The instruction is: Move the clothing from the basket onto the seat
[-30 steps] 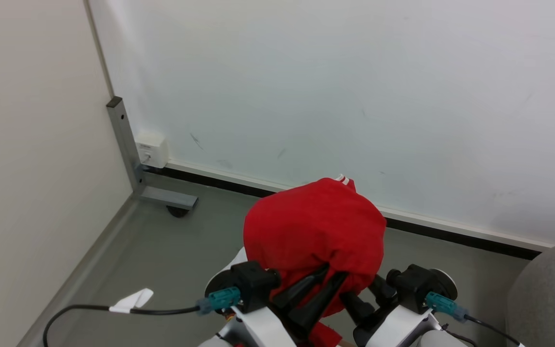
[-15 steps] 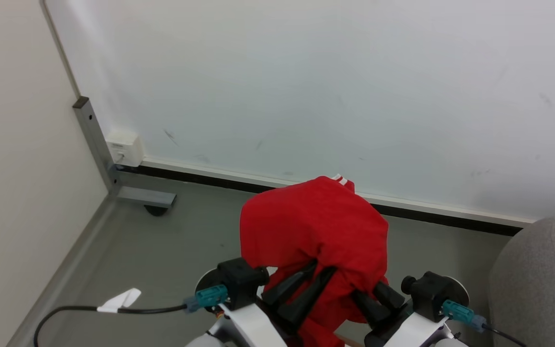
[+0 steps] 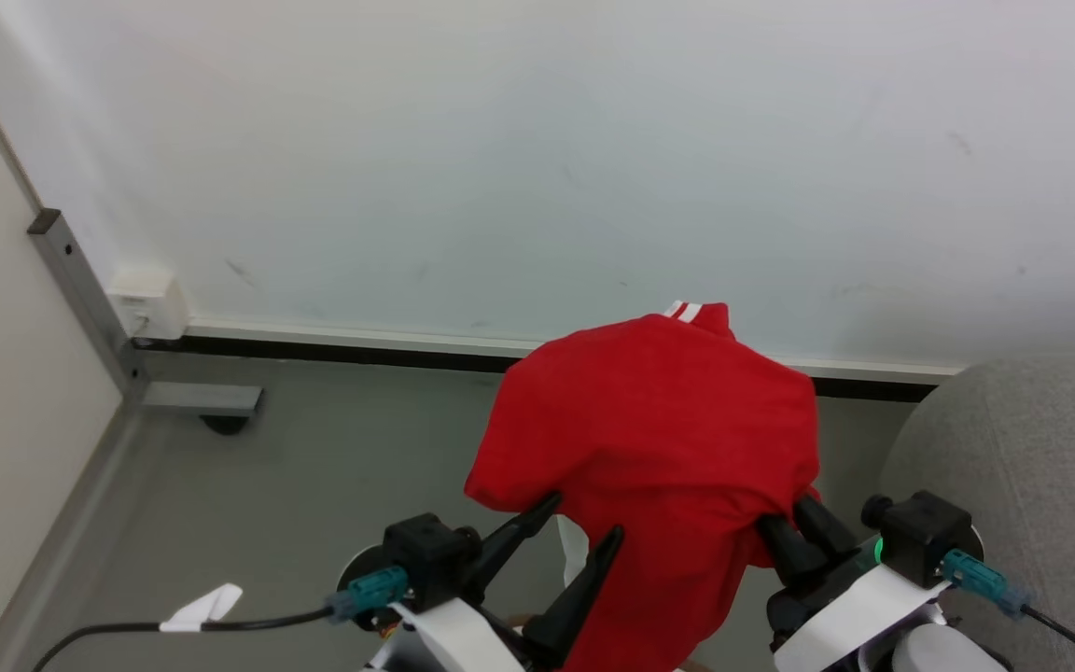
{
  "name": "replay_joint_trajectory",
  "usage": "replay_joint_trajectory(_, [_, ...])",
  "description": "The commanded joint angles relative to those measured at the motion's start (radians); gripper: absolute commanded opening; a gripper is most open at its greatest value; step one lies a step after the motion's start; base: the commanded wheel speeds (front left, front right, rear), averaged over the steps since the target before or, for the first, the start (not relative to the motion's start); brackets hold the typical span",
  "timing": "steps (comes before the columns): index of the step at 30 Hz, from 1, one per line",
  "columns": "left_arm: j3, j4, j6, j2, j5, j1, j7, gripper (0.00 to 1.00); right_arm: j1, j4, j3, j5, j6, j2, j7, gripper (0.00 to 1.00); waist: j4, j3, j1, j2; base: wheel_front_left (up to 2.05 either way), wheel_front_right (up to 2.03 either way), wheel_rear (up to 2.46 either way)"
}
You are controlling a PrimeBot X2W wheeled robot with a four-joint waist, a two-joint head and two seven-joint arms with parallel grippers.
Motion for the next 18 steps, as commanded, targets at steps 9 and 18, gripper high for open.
replay_joint_trajectory(9, [-0.006,-0.038,0.013,0.013,0.036,0.001,-0.045,1.0,0.033,-0.04,-0.132,-0.041,-0.002,-0.04,-0.004,0.0,-0.18,0.037,0.0,0.0,0.0,0.0,0.0])
replay_joint_trajectory(18, [-0.019,-0.029,0.018,0.013,0.083,-0.026,-0.095,1.0,0.077,-0.091,-0.223,-0.076,-0.002,-0.06,-0.004,0.0,-0.364,0.059,0.0,0.0,0.0,0.0,0.0])
